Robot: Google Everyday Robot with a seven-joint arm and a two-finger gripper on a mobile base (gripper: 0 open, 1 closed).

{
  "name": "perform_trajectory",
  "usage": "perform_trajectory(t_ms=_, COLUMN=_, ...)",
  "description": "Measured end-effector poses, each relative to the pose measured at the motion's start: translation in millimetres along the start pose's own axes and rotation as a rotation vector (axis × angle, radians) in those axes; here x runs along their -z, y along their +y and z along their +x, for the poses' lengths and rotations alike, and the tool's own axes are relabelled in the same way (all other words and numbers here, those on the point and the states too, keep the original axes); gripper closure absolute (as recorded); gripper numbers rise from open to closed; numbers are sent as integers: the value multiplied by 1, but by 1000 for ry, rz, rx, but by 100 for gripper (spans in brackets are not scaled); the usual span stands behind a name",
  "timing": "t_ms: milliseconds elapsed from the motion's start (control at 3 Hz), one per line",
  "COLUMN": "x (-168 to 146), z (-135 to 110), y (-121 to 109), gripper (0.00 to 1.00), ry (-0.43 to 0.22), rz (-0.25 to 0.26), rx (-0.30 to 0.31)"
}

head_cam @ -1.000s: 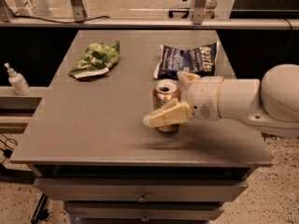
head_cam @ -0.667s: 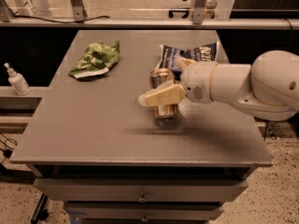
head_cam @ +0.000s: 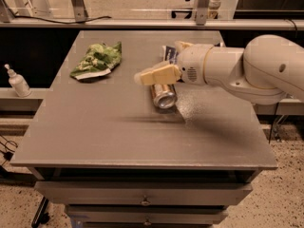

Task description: Knock orange can over

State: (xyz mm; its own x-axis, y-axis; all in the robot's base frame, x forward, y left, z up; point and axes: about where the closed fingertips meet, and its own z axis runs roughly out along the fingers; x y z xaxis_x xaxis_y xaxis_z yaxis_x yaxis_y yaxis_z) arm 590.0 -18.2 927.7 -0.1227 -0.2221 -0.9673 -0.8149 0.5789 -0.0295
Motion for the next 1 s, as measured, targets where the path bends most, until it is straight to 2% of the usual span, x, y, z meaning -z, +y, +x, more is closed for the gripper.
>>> perform_trajectory(t_ms=333, x=-6, z=-7, y=-6, gripper=0, ry=-13, rz=8, rx=-5)
perform_trajectory(t_ms=667, x=14, z=10, y=0, gripper=0, ry=-7, rz=-31, rx=21)
perform_trajectory(t_ms=1000, x=61, z=25, y=2, gripper=0, ry=13, rz=-67, rx=98)
